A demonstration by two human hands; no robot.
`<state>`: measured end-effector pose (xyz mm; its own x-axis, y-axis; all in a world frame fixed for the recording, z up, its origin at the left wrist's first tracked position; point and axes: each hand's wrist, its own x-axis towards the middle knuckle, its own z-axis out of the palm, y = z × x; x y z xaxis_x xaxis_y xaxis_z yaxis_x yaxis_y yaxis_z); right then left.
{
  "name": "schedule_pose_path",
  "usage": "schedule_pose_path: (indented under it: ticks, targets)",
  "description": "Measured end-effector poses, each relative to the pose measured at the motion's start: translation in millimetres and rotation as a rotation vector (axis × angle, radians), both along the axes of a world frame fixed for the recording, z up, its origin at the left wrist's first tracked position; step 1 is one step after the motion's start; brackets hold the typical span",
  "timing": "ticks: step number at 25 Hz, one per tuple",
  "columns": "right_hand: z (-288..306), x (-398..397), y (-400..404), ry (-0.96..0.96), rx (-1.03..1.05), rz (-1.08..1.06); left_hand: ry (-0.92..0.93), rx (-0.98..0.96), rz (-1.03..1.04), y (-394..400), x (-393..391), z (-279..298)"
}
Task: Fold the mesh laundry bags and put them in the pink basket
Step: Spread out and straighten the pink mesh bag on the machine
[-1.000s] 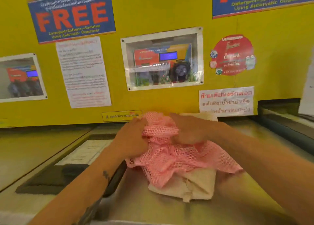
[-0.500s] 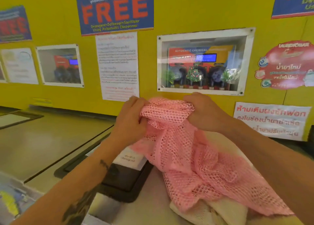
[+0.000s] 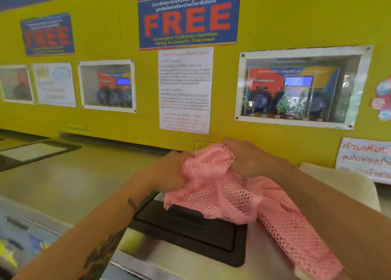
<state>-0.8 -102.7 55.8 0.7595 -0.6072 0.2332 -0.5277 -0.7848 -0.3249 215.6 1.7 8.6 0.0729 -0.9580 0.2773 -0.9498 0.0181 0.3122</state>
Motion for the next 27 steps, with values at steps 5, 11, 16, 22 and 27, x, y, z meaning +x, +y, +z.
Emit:
schedule_pose_path:
  ticks: [5,11,16,22,27]
  targets:
    - [-12.0,12.9,-14.0,0.051,0.095,-0.109,0.289,-0.103,0.11,6.3,17.0,-16.3]
    - [-13.8,-38.4,-29.1,0.301,0.095,-0.225,0.2,-0.003,0.202,2.3,19.7,-1.9]
    - [-49.8,-72.1,-16.7,0.497,0.103,-0.224,-0.253,0.086,0.018,-28.2,-54.4,6.5]
    - [-56.4,-102.5,-9.0,0.262,0.023,-0.217,-0.195,0.18,-0.205,-61.7,-103.0,-7.0]
    - [-52.7,-157.6,-20.8,0.391,-0.022,-0.323,-0.169,0.036,-0.3,-69.0,-126.2,-16.7]
